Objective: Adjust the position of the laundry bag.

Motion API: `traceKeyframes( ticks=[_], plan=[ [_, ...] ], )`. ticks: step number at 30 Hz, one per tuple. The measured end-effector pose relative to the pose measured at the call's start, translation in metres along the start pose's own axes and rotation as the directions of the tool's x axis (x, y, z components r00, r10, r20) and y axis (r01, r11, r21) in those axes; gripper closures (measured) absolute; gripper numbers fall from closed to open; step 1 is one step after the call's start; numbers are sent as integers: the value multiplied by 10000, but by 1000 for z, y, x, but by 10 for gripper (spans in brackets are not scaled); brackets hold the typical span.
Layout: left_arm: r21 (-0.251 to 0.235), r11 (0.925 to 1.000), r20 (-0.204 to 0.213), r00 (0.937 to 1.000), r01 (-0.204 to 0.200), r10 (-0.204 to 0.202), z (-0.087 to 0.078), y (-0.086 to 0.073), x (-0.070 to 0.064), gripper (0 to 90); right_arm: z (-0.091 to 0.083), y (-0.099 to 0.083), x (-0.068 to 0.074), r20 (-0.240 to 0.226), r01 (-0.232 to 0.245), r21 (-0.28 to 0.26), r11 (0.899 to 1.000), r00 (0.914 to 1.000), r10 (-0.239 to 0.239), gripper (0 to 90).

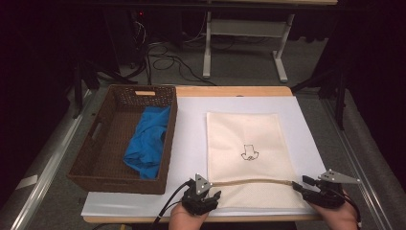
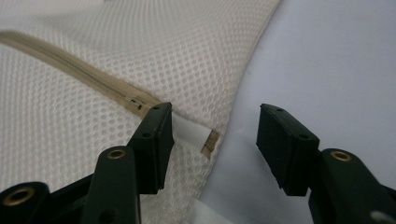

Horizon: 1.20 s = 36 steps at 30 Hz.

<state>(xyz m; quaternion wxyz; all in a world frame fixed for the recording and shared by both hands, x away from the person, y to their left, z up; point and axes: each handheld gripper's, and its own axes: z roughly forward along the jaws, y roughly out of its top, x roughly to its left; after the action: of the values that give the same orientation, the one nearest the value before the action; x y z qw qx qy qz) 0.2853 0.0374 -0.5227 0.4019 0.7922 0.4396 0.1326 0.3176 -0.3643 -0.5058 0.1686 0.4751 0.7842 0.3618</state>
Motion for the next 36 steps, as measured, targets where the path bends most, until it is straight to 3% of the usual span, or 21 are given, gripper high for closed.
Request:
traceKeyframes(
  ticks=[3, 5, 9, 12, 13, 16, 19, 21, 23, 29, 30, 35, 36],
  plan=[
    [34, 10000, -82, 9999, -81, 81, -1, -1, -1, 651, 2, 0, 6, 314, 341, 196, 9992, 9989, -347, 525],
    [53, 9998, -13, 9999, -171, 171, -1, -1, -2, 737, 2, 0, 7, 8, 431, 242, 9988, 9991, -431, 658],
    [30, 9995, 82, 9995, -316, 316, -1, -1, -4, 857, 2, 2, 11, -34, 645, 313, 9974, 9979, -644, 758],
    [37, 9993, 38, 9993, -367, 367, -1, 1, 1, 866, 3, 3, 13, 15, 673, 302, 9973, 9977, -674, 793],
    [-44, 9993, -325, 9988, -374, 373, -1, 3, 7, 866, 5, 6, 14, 85, 778, 309, 9965, 9969, -781, 802],
    [-118, 9999, -497, 9988, -47, 41, 0, 5, 18, 865, 11, 11, 16, 32, 714, 241, 9972, 9974, -715, 806],
    [-237, 9995, -956, 9951, 218, -239, 1, 7, 31, 863, 27, 26, 25, 141, 1097, 310, 9935, 9938, -1102, 808],
    [-244, 9993, -1012, 9943, 299, -322, 1, 7, 33, 862, 30, 29, 26, 145, 1163, 345, 9926, 9930, -1169, 808],
    [-254, 9990, -1040, 9938, 360, -384, 0, 6, 34, 856, 33, 32, 28, 113, 1163, 351, 9926, 9931, -1167, 807],
    [-136, 9999, -1271, 9919, -35, 17, -5, 4, 31, 798, 30, 27, 29, -123, 1202, 278, 9924, 9927, -1199, 781],
    [-226, 9995, -1407, 9899, -223, 189, -8, 5, 30, 704, 27, 26, 30, -190, 1175, 191, 9929, 9929, -1172, 752],
    [-698, 9974, -1309, 9913, -192, 99, -13, 8, 28, 515, 21, 26, 30, -194, 1039, -308, 9941, 9943, -1045, 705],
    [-993, 9946, -1212, 9925, -302, 181, -14, 8, 27, 488, 20, 26, 30, -150, 854, -353, 9957, 9962, -860, 695]
  ],
)
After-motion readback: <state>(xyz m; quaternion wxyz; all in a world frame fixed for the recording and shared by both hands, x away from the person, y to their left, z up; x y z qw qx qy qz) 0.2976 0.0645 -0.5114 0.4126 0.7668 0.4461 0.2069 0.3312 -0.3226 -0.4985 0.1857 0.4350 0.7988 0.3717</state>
